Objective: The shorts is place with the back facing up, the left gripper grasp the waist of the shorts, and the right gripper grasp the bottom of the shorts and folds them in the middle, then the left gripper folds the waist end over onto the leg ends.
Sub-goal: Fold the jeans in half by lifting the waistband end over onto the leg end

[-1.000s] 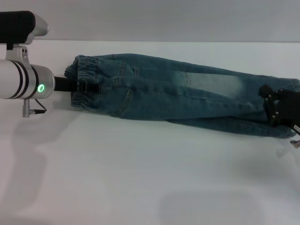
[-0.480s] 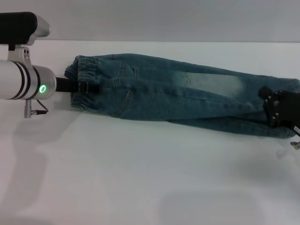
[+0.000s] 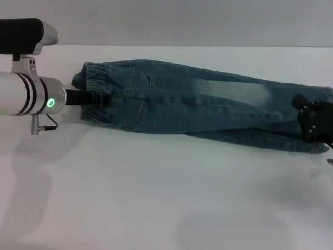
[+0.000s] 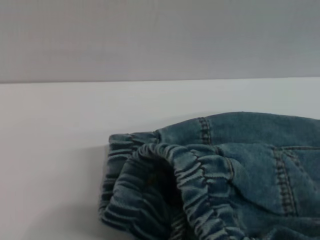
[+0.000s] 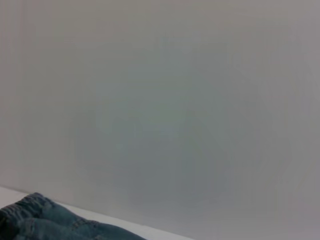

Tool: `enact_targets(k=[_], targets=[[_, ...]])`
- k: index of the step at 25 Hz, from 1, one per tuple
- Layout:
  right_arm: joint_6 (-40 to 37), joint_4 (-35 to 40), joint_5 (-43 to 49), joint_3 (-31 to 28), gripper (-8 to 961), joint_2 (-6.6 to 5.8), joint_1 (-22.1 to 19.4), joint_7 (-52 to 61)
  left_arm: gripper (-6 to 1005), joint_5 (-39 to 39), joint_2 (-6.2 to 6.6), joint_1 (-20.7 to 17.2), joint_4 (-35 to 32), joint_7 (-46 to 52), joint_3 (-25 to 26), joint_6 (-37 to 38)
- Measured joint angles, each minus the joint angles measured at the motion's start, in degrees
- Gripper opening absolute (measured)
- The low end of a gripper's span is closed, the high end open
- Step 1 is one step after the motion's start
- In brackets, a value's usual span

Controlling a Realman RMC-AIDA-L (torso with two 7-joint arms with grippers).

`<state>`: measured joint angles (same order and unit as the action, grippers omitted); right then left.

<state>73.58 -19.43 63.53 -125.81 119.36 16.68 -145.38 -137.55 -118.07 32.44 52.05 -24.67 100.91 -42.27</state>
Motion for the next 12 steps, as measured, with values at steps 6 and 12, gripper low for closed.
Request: enact_targets(k=[6,12], targets=[[1.0,0.0,-0.2,0.0,-2,0.00,-0.6,0.1,398,1.1,0.00,-0.6,0.8,0.0,0.0,-0.4],[1.7,0.0,-0.3,-0.2,-2,0.00,-1.0,0.1,263,2.5,0.05,-1.3,3.2,0.1,0.2,-1.6]])
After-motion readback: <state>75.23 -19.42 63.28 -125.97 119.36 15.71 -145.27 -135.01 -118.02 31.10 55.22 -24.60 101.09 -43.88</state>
